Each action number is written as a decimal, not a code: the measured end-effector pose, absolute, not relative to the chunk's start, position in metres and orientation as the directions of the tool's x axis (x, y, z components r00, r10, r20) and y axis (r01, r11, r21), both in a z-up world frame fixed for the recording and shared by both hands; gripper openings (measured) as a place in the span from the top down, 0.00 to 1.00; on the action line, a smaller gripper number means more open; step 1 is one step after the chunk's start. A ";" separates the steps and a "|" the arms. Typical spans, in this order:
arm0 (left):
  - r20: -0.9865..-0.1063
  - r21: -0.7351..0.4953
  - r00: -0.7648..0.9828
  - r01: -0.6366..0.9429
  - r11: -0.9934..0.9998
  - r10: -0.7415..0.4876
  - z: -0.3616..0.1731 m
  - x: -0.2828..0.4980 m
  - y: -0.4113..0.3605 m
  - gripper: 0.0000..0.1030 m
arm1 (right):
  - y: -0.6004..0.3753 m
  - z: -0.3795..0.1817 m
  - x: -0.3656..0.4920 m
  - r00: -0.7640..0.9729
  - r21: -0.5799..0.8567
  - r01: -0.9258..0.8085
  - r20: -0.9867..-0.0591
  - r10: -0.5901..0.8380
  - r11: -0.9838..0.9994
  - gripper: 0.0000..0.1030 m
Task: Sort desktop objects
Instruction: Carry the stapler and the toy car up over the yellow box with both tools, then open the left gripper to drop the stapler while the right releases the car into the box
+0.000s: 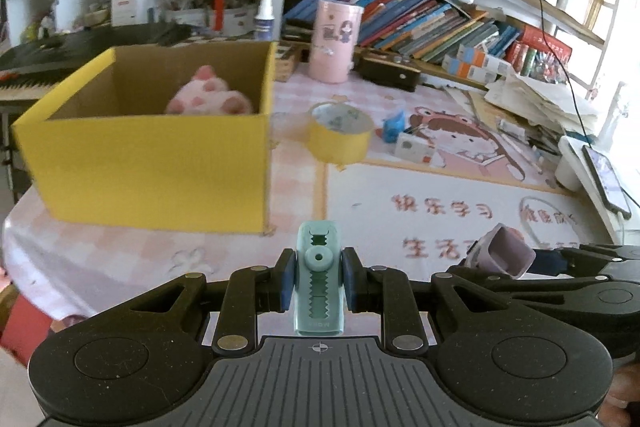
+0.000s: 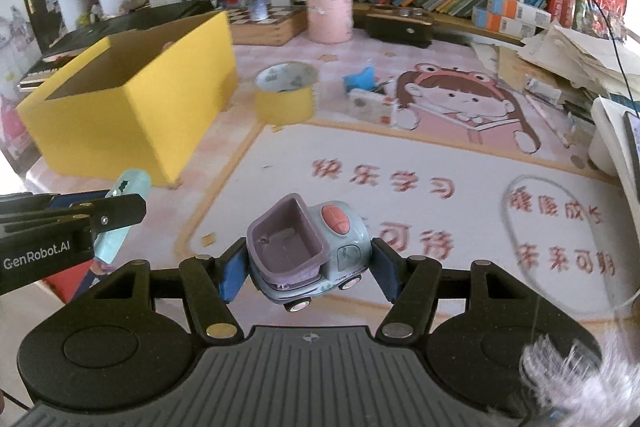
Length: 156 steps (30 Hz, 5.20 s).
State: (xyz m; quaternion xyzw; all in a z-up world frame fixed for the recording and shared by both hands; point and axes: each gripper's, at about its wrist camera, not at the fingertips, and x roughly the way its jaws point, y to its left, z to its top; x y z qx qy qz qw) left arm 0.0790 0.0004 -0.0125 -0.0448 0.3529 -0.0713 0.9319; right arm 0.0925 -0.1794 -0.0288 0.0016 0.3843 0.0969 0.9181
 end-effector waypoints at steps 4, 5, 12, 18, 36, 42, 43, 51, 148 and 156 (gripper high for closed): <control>-0.646 -0.133 0.749 0.081 0.988 -0.149 -0.010 0.062 0.025 0.78 | -0.156 -0.027 0.075 0.687 0.081 -0.196 -0.700 0.195 0.977 0.41; -0.644 -0.132 0.751 0.078 0.988 -0.145 -0.010 0.057 0.030 0.78 | -0.151 -0.027 0.071 0.687 0.081 -0.200 -0.699 0.199 0.976 0.41; -0.634 -0.121 0.764 0.052 0.991 -0.118 -0.007 0.025 0.066 0.78 | -0.113 -0.027 0.045 0.684 0.092 -0.237 -0.691 0.233 0.967 0.41; -0.620 -0.120 0.781 -0.001 0.993 -0.074 -0.004 0.000 0.097 0.78 | -0.080 -0.025 0.028 0.678 0.094 -0.290 -0.682 0.274 0.952 0.41; -0.575 -0.147 0.818 -0.088 0.985 -0.013 0.006 -0.023 0.148 0.78 | -0.022 -0.014 0.018 0.674 0.059 -0.397 -0.658 0.335 0.916 0.41; -0.557 -0.139 0.831 -0.079 0.987 -0.012 0.013 -0.017 0.149 0.78 | -0.019 -0.009 0.022 0.682 0.062 -0.400 -0.646 0.342 0.914 0.41; -0.554 -0.138 0.833 -0.078 0.987 -0.011 0.014 -0.016 0.149 0.78 | -0.019 -0.008 0.024 0.684 0.064 -0.398 -0.644 0.342 0.915 0.41; -0.539 -0.152 0.842 -0.086 0.985 -0.009 0.017 0.003 0.148 0.78 | -0.019 0.000 0.035 0.697 0.061 -0.410 -0.622 0.356 0.910 0.41; -0.685 -0.050 0.719 -0.209 0.977 0.118 -0.012 0.238 0.123 0.77 | 0.035 -0.022 0.310 0.327 -0.138 -0.905 -0.830 0.451 0.403 0.40; -0.631 -0.055 0.764 -0.217 0.975 0.134 0.004 0.224 0.124 0.68 | 0.025 -0.008 0.304 0.383 -0.145 -0.877 -0.786 0.484 0.458 0.41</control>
